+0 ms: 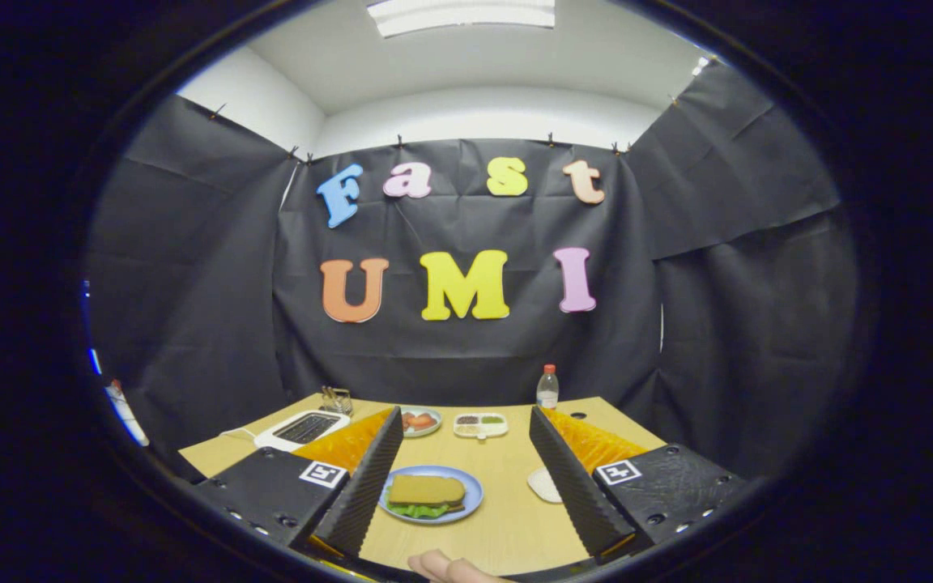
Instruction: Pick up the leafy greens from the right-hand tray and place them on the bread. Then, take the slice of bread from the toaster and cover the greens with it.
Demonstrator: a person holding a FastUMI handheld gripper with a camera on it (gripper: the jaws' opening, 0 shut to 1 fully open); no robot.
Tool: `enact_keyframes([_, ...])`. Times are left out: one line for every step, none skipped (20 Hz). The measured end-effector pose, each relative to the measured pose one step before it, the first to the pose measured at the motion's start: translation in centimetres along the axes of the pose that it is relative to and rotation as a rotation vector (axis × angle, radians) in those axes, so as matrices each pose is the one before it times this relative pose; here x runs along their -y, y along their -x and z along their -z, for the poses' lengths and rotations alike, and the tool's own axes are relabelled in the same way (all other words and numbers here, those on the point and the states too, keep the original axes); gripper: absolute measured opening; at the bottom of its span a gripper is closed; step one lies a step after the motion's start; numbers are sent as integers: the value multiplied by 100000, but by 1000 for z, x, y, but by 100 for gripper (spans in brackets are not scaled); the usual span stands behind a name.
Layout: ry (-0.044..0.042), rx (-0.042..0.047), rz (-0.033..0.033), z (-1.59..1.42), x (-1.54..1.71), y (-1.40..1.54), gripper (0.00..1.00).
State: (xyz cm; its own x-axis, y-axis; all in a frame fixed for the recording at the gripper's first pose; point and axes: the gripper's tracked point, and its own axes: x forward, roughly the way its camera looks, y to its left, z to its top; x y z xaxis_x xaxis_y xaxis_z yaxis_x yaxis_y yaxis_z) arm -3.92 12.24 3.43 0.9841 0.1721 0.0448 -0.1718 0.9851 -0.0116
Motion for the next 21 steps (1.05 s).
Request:
enact_keyframes([211,878,-51,-301,-111,740,96])
enact_keyframes([204,706,-23,-284,-22,578,96])
enact_keyframes([79,288,330,-201,-27,536,96])
enact_keyframes([-11,-388,1097,-12,163,617,96])
enact_keyframes([544,289,662,-121,100,639,96])
enact_keyframes([814,765,510,-340,7,485,96])
enact_keyframes([839,919,894,-208,158,398,96])
enact_keyframes([1004,623,1458,-64,257,395,95])
enact_keyframes([1039,172,1937,84,373,290,96])
enact_keyframes([687,137,1442,42,212,270,96])
enact_keyframes([359,-181,273,25,-116,370,96])
enact_keyframes([257,-868,554,285,-79,305,96])
enact_keyframes([-132,-275,-532,135,-193,536,96])
enact_keyframes([-722,-46,-1569,-21,-526,479,96])
enact_keyframes([-560,-485,-1000,198,-336,490,96])
enact_keyframes([-200,-500,-658,230,18,409,96])
enact_keyframes([-130,-343,-515,126,-74,406,96])
enact_keyframes([-220,99,-368,-42,-100,375,95])
enact_keyframes([-198,262,-122,-31,-47,304,95])
enact_keyframes([-323,285,120,10,105,320,95])
enact_keyframes([-402,22,394,85,182,260,96])
